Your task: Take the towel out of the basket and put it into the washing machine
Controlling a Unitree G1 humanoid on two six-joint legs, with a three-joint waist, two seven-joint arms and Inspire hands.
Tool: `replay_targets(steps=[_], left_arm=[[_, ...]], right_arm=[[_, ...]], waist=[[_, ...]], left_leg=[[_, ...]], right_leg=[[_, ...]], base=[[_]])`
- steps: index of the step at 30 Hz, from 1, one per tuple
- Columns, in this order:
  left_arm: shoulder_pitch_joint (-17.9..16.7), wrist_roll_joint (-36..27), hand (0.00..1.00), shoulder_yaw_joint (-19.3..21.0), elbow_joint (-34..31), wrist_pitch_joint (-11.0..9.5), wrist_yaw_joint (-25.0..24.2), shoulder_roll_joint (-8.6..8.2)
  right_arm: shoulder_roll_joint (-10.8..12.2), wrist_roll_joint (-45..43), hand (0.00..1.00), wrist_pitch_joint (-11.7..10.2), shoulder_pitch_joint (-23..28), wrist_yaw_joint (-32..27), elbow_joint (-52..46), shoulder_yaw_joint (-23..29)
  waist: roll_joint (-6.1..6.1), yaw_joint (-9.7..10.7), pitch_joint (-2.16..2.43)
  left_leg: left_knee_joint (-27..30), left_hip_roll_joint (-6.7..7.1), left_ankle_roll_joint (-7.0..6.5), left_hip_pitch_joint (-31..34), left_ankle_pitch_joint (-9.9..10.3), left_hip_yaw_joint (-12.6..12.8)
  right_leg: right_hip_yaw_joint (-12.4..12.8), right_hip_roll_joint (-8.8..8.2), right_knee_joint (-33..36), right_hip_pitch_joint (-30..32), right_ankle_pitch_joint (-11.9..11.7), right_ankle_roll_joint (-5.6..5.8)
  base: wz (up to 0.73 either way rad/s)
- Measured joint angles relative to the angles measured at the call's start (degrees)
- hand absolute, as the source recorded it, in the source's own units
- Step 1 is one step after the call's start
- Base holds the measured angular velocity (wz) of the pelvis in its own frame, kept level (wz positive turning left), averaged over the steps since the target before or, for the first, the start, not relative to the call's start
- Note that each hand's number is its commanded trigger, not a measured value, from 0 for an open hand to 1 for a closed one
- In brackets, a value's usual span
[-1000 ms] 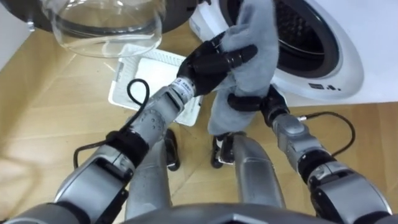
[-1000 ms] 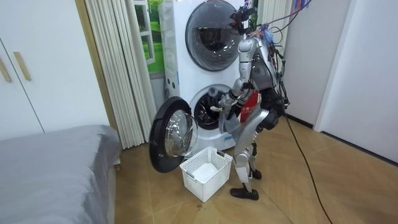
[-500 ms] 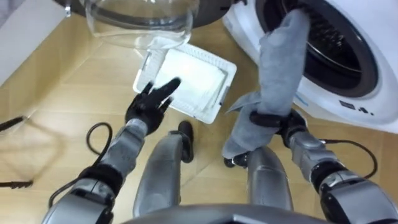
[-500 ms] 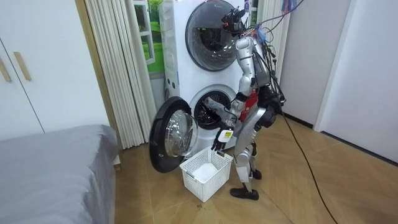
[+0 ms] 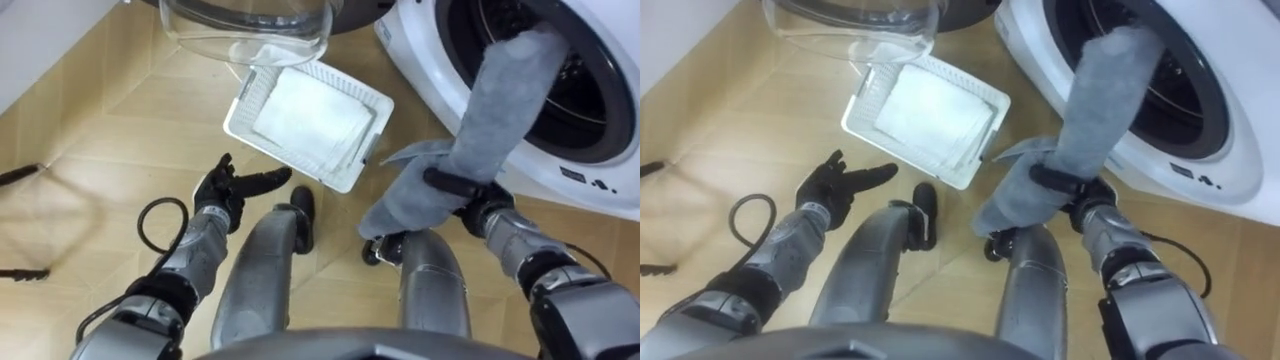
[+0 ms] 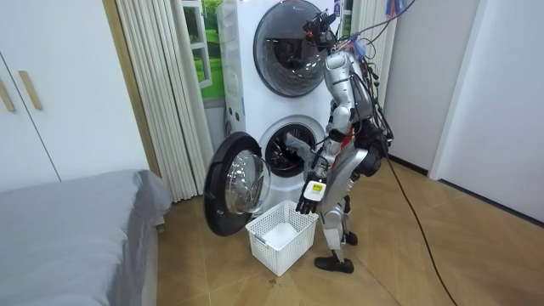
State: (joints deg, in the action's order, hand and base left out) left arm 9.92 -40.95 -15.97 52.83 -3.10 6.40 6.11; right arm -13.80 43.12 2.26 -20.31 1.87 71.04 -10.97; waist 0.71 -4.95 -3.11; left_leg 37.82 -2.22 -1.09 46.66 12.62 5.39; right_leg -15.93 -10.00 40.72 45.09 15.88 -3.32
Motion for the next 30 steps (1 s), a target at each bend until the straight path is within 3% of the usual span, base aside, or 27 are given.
replay_targets(steps=[5,9,13,16,20,24,25,26,30], left_arm=[[-0.64,-0.14,0.0,0.02,-1.44,0.61,1.99,0.33],[-1.69,-0.1,0.0,-0.6,-4.53,0.89,3.55,1.6],[-3.04,-0.13,0.0,-0.74,-9.97,1.62,4.77,3.98],[-3.23,-0.04,0.0,-0.39,-10.9,2.13,6.02,4.32],[-3.86,-0.04,0.0,0.04,-11.26,2.8,7.18,4.91],[-5.77,-0.05,0.0,0.09,-14.11,3.19,9.1,5.37],[-6.68,-0.02,0.0,0.17,-15.59,3.21,9.5,5.78],[-7.36,-0.02,0.0,0.33,-16.89,3.22,9.8,6.16],[-8.56,0.57,0.0,1.12,-20.46,3.17,11.02,6.57]], right_arm=[[-1.48,8.27,1.0,1.62,-1.29,1.38,0.65,1.29],[-4.34,18.31,1.0,3.55,-3.2,2.0,0.76,3.04],[-7.39,28.17,1.0,5.42,-4.73,1.55,0.02,3.58],[-8.21,30.48,1.0,7.73,-6.47,-0.18,0.22,3.82],[-8.61,35.08,1.0,10.71,-8.63,-2.23,0.19,6.15],[-9.56,39.57,1.0,12.85,-11.4,-5.66,0.07,8.42],[-9.56,40.0,0.56,13.81,-12.61,-7.02,0.02,9.29],[-9.59,40.36,0.04,14.7,-13.63,-8.17,-0.05,10.37],[-9.75,42.72,0.0,16.14,-17.23,-12.54,0.44,14.11]], waist=[[-0.08,0.13,0.02],[-0.72,0.4,0.0],[-3.24,0.6,0.09],[-5.2,0.34,0.12],[-6.4,0.75,0.06],[-7.06,2.02,-0.1],[-7.33,2.9,-0.09],[-7.64,3.7,-0.01],[-8.59,4.94,0.02]], left_leg=[[0.41,0.02,-0.02,0.21,-0.01,0.09],[0.38,0.19,-0.18,0.18,-0.11,0.24],[0.74,0.0,-0.18,0.86,-0.11,0.82],[0.98,-0.02,-0.19,1.17,-0.11,1.65],[1.97,-0.36,-0.24,2.01,-0.12,3.2],[3.34,-0.12,-1.2,2.79,-0.04,4.01],[3.75,-0.09,-1.36,3.07,0.06,4.07],[4.11,-0.08,-1.84,3.46,0.21,4.22],[5.84,0.02,-2.99,5.42,0.84,4.27]], right_leg=[[0.04,0.1,0.08,0.06,-0.02,-0.01],[0.06,0.02,0.2,0.08,-0.04,-0.03],[0.49,0.08,0.66,0.99,-0.03,-0.05],[1.43,0.06,1.25,1.89,-0.03,-0.01],[1.77,-0.43,2.36,2.93,0.04,0.1],[2.06,-1.44,4.39,3.92,0.48,0.46],[1.89,-1.92,5.04,4.11,0.79,0.58],[1.82,-2.12,5.59,4.4,1.02,0.81],[1.64,-2.51,7.4,6.0,1.4,1.17]], base=[[0.0],[0.0],[-0.03],[-0.07],[-0.02],[0.06],[0.16],[0.17],[0.1]])
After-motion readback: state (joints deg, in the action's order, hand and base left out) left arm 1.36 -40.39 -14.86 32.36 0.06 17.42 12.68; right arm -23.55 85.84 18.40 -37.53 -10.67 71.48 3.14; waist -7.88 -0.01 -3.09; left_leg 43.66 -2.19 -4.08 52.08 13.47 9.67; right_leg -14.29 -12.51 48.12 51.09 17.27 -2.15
